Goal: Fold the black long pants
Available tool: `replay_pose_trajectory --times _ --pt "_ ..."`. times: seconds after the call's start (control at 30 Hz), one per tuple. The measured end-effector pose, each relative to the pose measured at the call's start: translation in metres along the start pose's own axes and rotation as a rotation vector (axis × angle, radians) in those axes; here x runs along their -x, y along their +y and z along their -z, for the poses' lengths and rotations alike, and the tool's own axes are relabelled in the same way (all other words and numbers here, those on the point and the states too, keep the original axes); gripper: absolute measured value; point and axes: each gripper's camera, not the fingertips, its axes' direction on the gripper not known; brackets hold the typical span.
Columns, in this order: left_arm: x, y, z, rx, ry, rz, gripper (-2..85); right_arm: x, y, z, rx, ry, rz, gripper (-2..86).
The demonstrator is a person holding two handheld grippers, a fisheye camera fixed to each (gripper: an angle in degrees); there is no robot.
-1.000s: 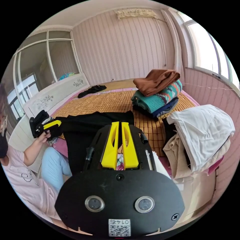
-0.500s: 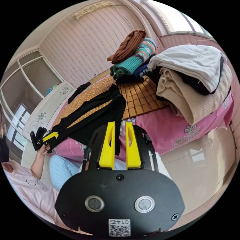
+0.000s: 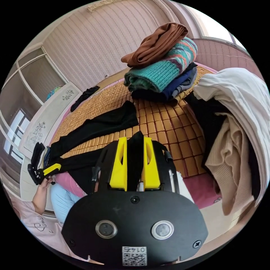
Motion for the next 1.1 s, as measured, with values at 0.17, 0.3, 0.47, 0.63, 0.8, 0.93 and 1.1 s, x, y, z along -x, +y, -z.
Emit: replay_pose_trajectory --times 0.17,0.3,0.47,0.63,0.8,0.93,1.1 --pt "0.014 0.0 0.028 -0.072 0.008 0.02 -1.0 0.001 -0.006 0.005 0.026 -0.025 0.058 1.0" --pt "0.026 -0.001 0.063 -0.151 -0.038 0.011 -1.0 0.017 0.01 0.065 -0.148 -0.063 0.126 -0.1" --pt "0.051 -0.007 0.086 -0.206 -0.049 0.03 -1.0 0.031 0.012 0.125 -0.277 -0.14 0.224 -0.4" --pt "0.059 -0.016 0.103 -0.24 -0.105 0.023 -1.0 0.046 -0.029 0.134 -0.325 -0.174 0.271 -0.3" --pt "0.04 0.007 0.109 -0.294 0.028 -0.062 -1.0 0.036 -0.015 0.17 -0.471 -0.294 0.269 -0.2" --pt "0.013 0.025 0.072 -0.198 0.151 -0.113 -1.0 -0.024 0.042 0.141 -0.314 -0.21 0.089 0.0" --pt "-0.017 0.036 0.032 -0.055 0.221 -0.161 -1.0 -0.083 0.117 0.102 -0.158 -0.118 -0.149 0.3"
